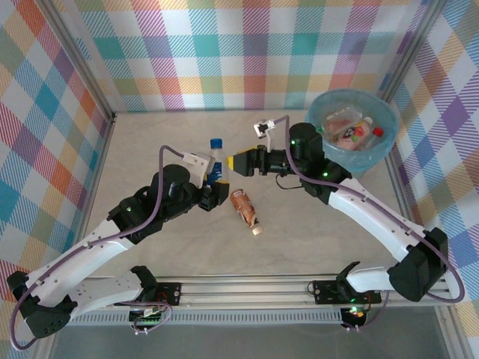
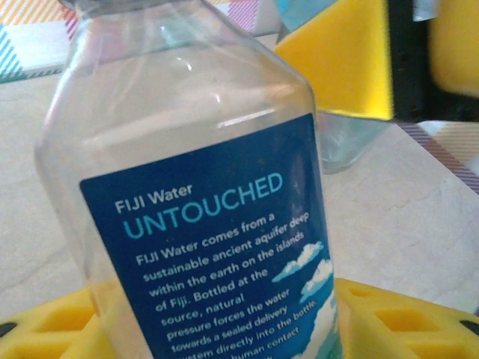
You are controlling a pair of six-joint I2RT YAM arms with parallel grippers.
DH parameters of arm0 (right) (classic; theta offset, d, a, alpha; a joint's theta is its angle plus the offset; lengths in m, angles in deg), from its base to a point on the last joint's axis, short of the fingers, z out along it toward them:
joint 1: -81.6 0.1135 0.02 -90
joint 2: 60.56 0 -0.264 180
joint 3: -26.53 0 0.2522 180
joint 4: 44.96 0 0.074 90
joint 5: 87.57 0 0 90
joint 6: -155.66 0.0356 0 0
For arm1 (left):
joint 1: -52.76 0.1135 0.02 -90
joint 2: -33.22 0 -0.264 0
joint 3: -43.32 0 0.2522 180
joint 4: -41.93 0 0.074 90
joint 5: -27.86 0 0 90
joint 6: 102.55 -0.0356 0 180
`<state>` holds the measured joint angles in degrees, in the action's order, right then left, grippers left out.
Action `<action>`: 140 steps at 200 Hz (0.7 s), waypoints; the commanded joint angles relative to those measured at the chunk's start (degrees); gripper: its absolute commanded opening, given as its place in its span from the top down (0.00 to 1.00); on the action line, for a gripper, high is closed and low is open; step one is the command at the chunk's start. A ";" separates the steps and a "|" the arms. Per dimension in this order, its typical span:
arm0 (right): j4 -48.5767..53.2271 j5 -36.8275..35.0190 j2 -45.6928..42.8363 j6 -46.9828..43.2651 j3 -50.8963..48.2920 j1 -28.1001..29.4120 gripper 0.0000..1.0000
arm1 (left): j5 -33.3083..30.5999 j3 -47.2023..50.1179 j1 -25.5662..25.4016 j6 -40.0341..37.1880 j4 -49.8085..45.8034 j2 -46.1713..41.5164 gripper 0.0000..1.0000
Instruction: Put the plastic bottles in the bin
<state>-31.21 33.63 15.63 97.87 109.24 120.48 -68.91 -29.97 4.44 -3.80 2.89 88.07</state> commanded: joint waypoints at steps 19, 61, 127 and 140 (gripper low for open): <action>-1.85 2.95 2.33 0.49 2.75 2.11 0.24 | 4.41 -1.57 -0.69 -4.50 1.91 -1.97 0.41; -0.60 3.65 3.60 -0.42 3.64 3.66 0.29 | 4.85 -2.67 -0.65 -5.94 1.14 -1.16 0.41; 4.85 0.32 2.59 -3.30 5.69 3.76 0.48 | 2.47 -3.84 -0.67 -6.75 0.67 -0.85 0.29; 7.91 -2.90 1.43 -4.51 6.67 3.64 0.48 | 1.50 -3.84 -0.67 -6.74 1.10 -1.70 0.19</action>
<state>-28.26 35.34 19.01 96.14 112.96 124.02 -65.76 -31.41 4.44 -9.20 2.72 87.55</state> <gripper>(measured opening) 0.539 0.751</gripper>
